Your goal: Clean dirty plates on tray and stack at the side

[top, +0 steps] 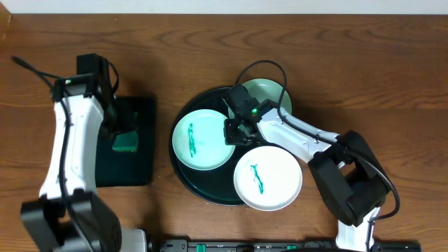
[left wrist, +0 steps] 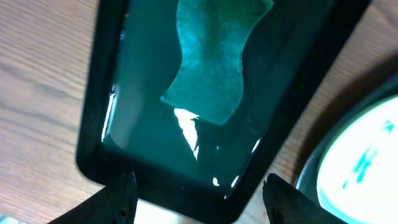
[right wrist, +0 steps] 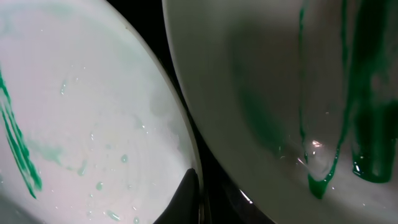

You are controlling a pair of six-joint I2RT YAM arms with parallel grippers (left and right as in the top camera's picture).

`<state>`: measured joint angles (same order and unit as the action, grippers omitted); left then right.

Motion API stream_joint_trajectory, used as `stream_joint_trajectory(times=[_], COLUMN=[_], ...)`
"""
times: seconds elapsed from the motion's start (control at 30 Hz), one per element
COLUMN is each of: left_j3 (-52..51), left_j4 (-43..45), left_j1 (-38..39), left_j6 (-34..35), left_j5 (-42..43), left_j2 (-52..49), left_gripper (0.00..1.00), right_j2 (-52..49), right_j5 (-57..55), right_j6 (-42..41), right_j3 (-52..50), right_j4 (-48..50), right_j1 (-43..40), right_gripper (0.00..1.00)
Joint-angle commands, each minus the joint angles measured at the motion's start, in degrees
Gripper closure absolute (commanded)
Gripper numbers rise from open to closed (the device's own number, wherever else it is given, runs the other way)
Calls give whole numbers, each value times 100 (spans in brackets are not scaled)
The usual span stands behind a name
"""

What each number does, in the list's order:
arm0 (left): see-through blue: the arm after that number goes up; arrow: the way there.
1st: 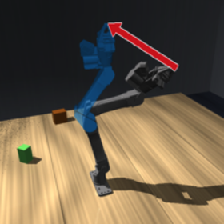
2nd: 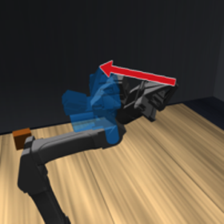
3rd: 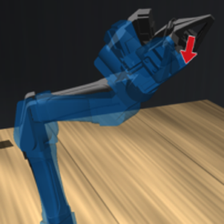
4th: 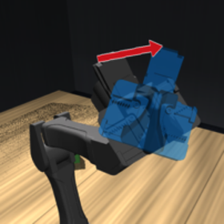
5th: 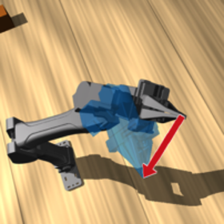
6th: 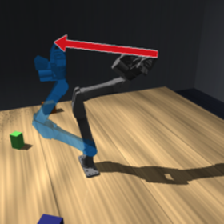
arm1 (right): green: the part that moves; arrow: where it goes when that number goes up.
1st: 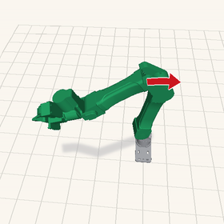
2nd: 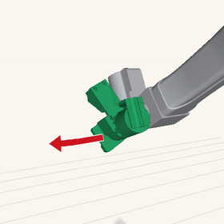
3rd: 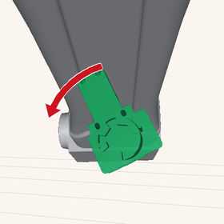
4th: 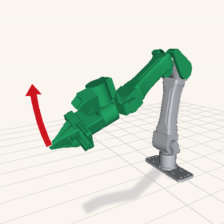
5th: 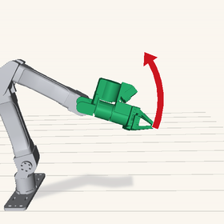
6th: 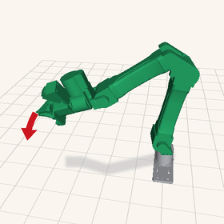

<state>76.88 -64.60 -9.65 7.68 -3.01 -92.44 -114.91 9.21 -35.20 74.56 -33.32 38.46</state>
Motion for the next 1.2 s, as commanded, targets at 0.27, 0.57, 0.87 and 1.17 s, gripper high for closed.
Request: stream_joint_trajectory(times=[0.27,0.57,0.87,1.17], left_j3=[92,92,94,350], left_j4=[1062,1316,1351,841], left_j1=[-61,-444,-415,-417], left_j6=[-1110,-1368,-1539,-1307], left_j5=[229,308,407,382], left_j2=[-1231,-2031,-2444,-1853], left_gripper=[48,62,92,93], right_j2=[-138,-138,-138,-136], right_j5=[146,181,179,225], right_j6=[127,164,160,160], right_j3=[92,92,92,101], right_j4=[48,72,90,116], right_j1=[0,0,0,-2], right_gripper=[99,99,99,99])
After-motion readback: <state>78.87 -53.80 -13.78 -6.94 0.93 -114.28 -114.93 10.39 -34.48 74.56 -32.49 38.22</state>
